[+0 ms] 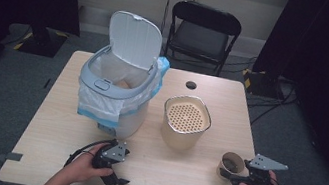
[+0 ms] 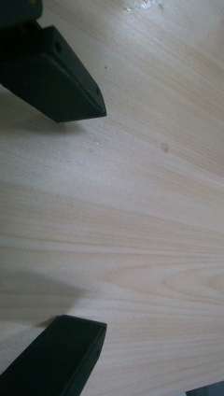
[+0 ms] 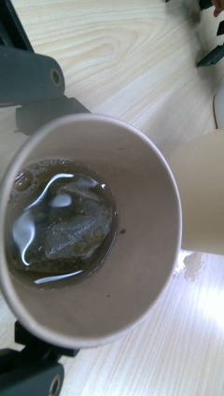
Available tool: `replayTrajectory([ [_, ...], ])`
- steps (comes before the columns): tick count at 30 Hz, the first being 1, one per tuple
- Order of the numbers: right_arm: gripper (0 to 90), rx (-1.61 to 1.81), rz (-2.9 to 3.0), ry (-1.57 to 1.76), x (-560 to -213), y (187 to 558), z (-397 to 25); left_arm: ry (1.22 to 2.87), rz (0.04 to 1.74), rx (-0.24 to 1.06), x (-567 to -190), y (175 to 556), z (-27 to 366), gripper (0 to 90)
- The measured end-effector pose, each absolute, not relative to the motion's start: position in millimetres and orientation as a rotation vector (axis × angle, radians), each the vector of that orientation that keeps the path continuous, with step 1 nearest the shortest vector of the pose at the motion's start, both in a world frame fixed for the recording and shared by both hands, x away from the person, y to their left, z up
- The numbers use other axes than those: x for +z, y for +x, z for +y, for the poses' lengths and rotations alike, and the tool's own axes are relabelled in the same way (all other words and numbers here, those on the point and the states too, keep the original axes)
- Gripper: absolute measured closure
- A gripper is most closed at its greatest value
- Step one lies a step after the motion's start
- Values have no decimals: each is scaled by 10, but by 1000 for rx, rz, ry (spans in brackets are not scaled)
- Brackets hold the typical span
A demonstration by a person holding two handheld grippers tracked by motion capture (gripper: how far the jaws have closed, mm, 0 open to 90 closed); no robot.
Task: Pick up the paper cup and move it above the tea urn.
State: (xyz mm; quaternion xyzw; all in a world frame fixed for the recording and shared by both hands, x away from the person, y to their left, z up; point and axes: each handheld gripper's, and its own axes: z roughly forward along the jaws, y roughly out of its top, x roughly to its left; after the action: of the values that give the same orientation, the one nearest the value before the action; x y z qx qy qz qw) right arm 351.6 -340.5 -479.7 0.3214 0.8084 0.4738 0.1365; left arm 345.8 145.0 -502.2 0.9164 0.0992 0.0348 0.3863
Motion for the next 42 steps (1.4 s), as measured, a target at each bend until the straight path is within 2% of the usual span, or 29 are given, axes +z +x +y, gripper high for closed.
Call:
replayTrajectory([
  [12, 273, 1305, 2379, 907, -4633, 3587, -3390, 2335, 250, 89, -5020, 3459, 1451, 0],
  [42, 273, 1254, 2403, 875, -4347, 4097, -3230, 2334, 252, 89, -5021, 3458, 1450, 0],
])
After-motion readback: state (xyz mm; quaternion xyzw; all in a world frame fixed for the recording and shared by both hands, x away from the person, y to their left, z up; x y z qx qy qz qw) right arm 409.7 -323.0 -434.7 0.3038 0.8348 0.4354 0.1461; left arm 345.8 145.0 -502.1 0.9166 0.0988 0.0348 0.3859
